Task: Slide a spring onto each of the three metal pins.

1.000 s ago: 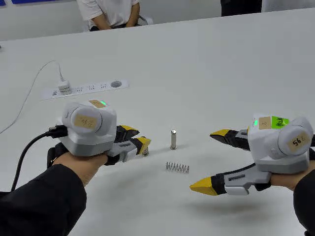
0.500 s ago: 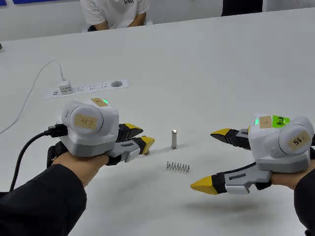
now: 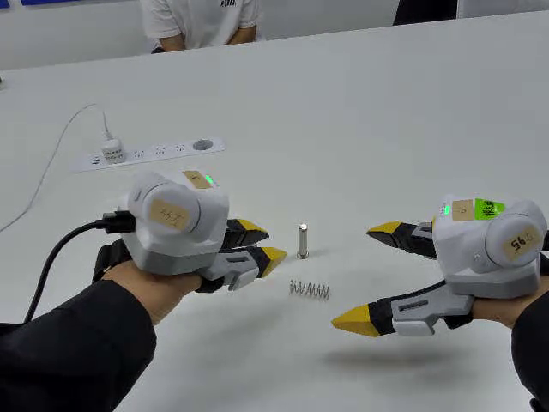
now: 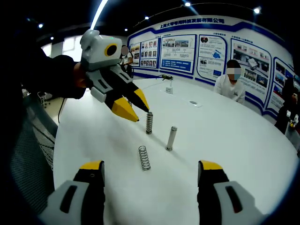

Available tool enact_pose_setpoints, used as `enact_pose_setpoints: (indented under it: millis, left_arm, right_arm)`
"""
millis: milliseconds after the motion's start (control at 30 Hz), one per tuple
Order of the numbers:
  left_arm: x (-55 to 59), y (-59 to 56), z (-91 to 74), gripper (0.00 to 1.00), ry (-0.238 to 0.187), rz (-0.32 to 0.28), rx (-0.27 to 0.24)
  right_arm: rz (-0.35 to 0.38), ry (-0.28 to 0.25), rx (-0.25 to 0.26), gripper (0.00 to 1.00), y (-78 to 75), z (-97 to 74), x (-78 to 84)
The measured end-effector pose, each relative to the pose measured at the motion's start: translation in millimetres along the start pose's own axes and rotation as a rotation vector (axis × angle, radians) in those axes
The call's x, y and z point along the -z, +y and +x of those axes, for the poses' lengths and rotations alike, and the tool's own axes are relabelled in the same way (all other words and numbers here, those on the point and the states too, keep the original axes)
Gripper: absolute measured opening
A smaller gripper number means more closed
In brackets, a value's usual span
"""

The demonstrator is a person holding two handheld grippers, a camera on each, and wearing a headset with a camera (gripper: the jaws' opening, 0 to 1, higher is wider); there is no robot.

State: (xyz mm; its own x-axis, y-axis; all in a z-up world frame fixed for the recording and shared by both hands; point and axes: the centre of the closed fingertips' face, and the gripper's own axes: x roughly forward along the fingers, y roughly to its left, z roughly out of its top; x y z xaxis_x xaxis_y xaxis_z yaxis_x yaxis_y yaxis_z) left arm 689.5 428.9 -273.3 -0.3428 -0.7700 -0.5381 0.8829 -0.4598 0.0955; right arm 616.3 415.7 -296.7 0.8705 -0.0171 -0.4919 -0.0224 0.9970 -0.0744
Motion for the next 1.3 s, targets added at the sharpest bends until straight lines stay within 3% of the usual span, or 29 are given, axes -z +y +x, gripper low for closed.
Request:
enact_pose_setpoints:
  millis: [167, 600, 1067, 1300]
  left_arm:
    - [1.4, -12.1, 5.7, 0.2, 0.031, 0.041, 0.044]
    - [5.2, -27.6, 20.3, 0.2, 0.086, 0.123, 0.117]
    - [13.2, -40.4, 36.4, 0.19, 0.152, 0.206, 0.182]
    - [15.5, -43.1, 41.4, 0.18, 0.177, 0.251, 0.189]
  right_arm:
    - [0.0, 0.0, 0.002, 0.83, -0.2, 0.0, -0.1]
    - [0.002, 0.0, 0.003, 0.83, -1.1, -0.1, -0.1]
    - [0.002, 0.001, 0.005, 0.83, -1.5, -0.4, -0.1]
    - [-0.003, 0.007, 0.003, 0.83, -0.8, 0.2, 0.9]
